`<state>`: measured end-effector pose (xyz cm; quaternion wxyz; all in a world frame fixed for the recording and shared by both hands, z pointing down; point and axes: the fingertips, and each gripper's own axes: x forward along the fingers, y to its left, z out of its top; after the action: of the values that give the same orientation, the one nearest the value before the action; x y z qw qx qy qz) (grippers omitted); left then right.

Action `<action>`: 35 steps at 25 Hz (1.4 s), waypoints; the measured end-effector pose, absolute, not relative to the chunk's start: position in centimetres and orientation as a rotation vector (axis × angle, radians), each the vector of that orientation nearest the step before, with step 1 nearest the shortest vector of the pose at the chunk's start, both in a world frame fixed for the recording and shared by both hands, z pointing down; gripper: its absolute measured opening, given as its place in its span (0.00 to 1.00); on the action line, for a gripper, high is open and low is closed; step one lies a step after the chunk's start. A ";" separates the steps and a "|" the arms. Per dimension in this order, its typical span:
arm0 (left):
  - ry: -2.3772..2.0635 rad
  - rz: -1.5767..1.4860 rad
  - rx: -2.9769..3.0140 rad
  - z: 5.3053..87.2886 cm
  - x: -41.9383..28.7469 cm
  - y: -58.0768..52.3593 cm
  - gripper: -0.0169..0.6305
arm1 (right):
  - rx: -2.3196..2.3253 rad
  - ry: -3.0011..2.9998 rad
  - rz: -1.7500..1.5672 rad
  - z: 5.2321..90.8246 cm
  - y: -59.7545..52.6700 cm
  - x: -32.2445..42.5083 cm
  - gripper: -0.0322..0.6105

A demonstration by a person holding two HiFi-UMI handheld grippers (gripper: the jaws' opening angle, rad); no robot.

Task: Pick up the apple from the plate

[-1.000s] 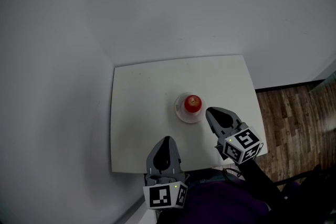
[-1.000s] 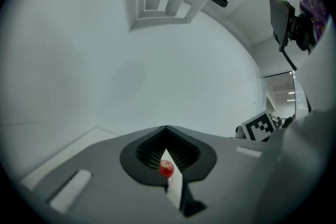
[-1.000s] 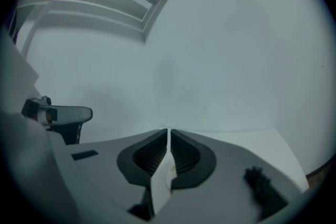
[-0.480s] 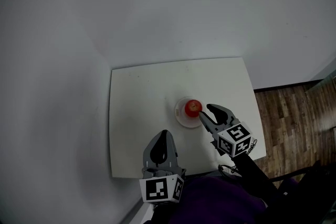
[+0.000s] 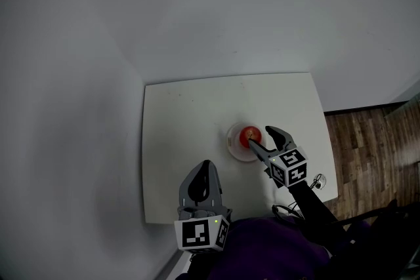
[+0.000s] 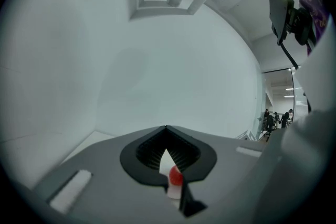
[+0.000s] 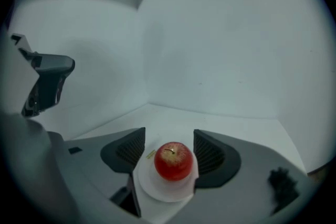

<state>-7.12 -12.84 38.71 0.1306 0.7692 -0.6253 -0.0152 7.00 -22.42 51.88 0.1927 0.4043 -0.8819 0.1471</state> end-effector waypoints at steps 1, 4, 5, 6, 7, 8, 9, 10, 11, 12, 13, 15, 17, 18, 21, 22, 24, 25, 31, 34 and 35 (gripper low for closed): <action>-1.817 -0.043 2.233 38.8 -7.3 -13.0 0.03 | 1.127 -2.461 0.404 52.3 -22.6 6.9 0.49; -1.815 -0.038 2.230 39.0 -7.6 -13.3 0.03 | 1.115 -2.429 0.383 53.6 -22.9 6.9 0.53; -1.813 -0.036 2.229 39.1 -7.6 -13.4 0.03 | 1.114 -2.423 0.383 54.0 -23.0 6.9 0.53; -1.811 -0.035 2.228 39.1 -7.7 -13.4 0.03 | 1.114 -2.415 0.384 54.3 -23.1 6.9 0.53; -1.809 -0.035 2.228 39.2 -7.7 -13.5 0.03 | 1.110 -2.408 0.385 54.6 -23.1 6.8 0.54; -1.807 -0.035 2.229 39.2 -7.7 -13.6 0.03 | 1.103 -2.402 0.385 54.9 -23.1 6.8 0.55; -1.805 -0.036 2.230 39.3 -7.7 -13.7 0.03 | 1.094 -2.395 0.384 55.2 -23.1 6.7 0.55; -1.803 -0.036 2.231 39.3 -7.7 -13.8 0.03 | 1.087 -2.388 0.383 55.5 -23.1 6.7 0.56; -1.801 -0.036 2.232 39.3 -7.7 -13.9 0.03 | 1.081 -2.380 0.382 55.8 -23.2 6.7 0.56; -1.800 -0.035 2.232 39.3 -7.6 -14.0 0.03 | 1.076 -2.374 0.382 56.0 -23.2 6.6 0.56; -1.799 -0.033 2.231 39.4 -7.6 -14.1 0.03 | 1.070 -2.369 0.385 56.2 -23.2 6.5 0.57; -1.799 -0.030 2.228 39.5 -7.7 -14.1 0.03 | 1.057 -2.360 0.385 56.7 -23.2 6.4 0.57; -1.801 -0.031 2.226 39.6 -7.8 -14.2 0.03 | 1.046 -2.352 0.375 57.1 -23.4 6.2 0.57; -1.803 -0.033 2.225 39.6 -7.9 -14.3 0.03 | 1.042 -2.351 0.374 57.3 -23.4 6.1 0.58; -1.809 -0.032 2.220 39.5 -8.0 -14.3 0.03 | 1.016 -2.338 0.391 57.7 -23.3 5.7 0.58; -1.810 -0.031 2.218 39.6 -8.0 -14.3 0.03 | 1.004 -2.329 0.396 58.0 -23.2 5.6 0.58; -1.813 -0.029 2.213 39.6 -8.1 -14.3 0.03 | 0.984 -2.318 0.400 58.5 -23.3 5.5 0.58; -1.816 -0.028 2.210 39.7 -8.1 -14.4 0.03 | 0.978 -2.315 0.402 58.7 -23.4 5.4 0.58; -1.822 -0.024 2.203 39.7 -8.3 -14.4 0.03 | 0.964 -2.303 0.401 59.1 -23.6 5.4 0.58; -1.820 -0.023 2.206 39.7 -8.3 -14.4 0.03 | 0.960 -2.292 0.416 59.3 -23.5 5.3 0.58; -1.820 -0.023 2.206 39.7 -8.3 -14.4 0.03 | 0.962 -2.290 0.416 59.4 -23.6 5.3 0.58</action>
<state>-8.32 -14.38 39.72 0.1403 0.7637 -0.6301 -0.0078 5.33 -23.56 59.44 0.3068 0.3636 -0.8654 0.1572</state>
